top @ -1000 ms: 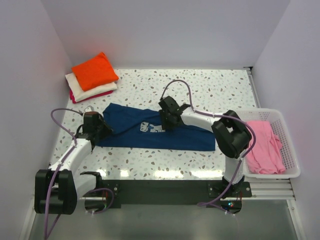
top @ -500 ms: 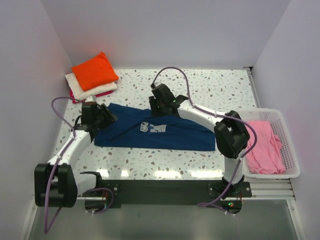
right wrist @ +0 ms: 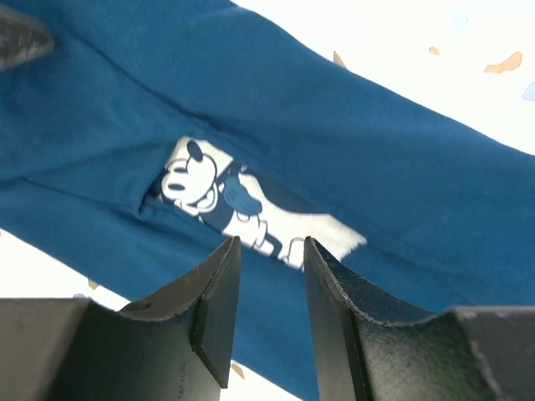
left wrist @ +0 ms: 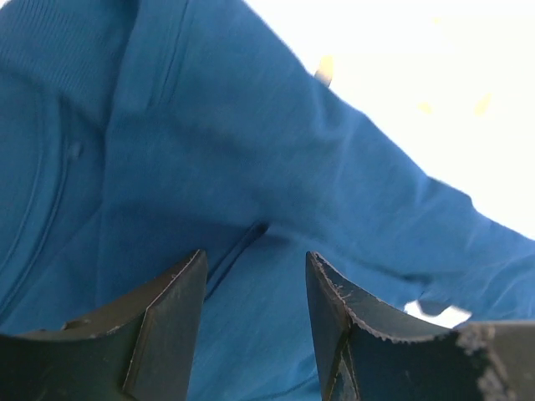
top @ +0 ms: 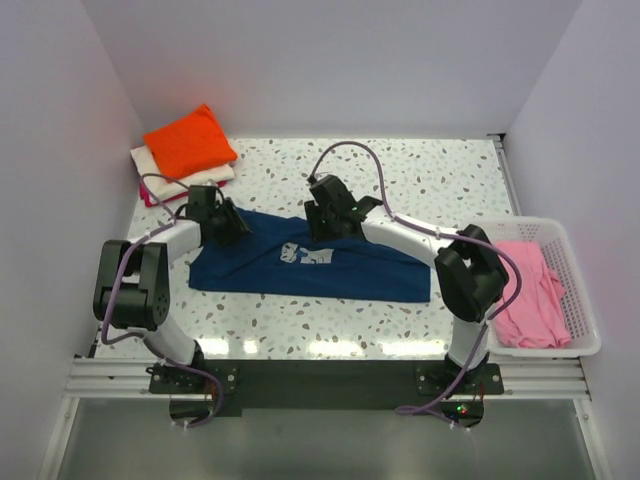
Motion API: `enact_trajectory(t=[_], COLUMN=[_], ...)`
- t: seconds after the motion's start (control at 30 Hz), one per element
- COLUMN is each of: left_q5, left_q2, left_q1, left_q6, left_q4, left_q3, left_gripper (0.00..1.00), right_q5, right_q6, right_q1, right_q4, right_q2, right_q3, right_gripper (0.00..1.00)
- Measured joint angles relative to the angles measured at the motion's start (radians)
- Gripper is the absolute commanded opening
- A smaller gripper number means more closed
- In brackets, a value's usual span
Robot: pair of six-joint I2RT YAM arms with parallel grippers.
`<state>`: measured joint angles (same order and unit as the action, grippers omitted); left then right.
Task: Fold and stack the t-shirts
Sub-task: Fold the tshirt
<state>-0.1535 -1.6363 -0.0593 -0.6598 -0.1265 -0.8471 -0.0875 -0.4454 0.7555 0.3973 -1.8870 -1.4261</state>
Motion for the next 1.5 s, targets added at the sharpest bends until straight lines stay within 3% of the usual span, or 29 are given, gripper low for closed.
enact_trajectory(t=[0.47, 0.63, 0.73, 0.97, 1.5], left_q5=[-0.022, -0.021, -0.021, -0.026, -0.113], left_q2=[-0.098, -0.120, -0.122, -0.116, 0.129], left_q1=[-0.029, -0.047, -0.056, -0.074, -0.089], left_q6=[0.003, 0.013, 0.015, 0.017, 0.016], left_q4=[0.035, 0.034, 0.031, 0.026, 0.033], left_q3=[-0.080, -0.102, -0.103, -0.103, 0.059], left_gripper=[0.48, 0.34, 0.19, 0.03, 0.00], right_q5=[0.005, 0.005, 0.005, 0.005, 0.002], right_q6=[0.000, 0.000, 0.000, 0.000, -0.001], right_q1=[0.000, 0.000, 0.000, 0.000, 0.000], right_q4=[-0.024, -0.025, -0.025, -0.025, -0.029], right_q2=[0.077, 0.077, 0.077, 0.077, 0.077], right_q3=[0.068, 0.084, 0.088, 0.092, 0.092], right_gripper=[0.40, 0.40, 0.40, 0.40, 0.40])
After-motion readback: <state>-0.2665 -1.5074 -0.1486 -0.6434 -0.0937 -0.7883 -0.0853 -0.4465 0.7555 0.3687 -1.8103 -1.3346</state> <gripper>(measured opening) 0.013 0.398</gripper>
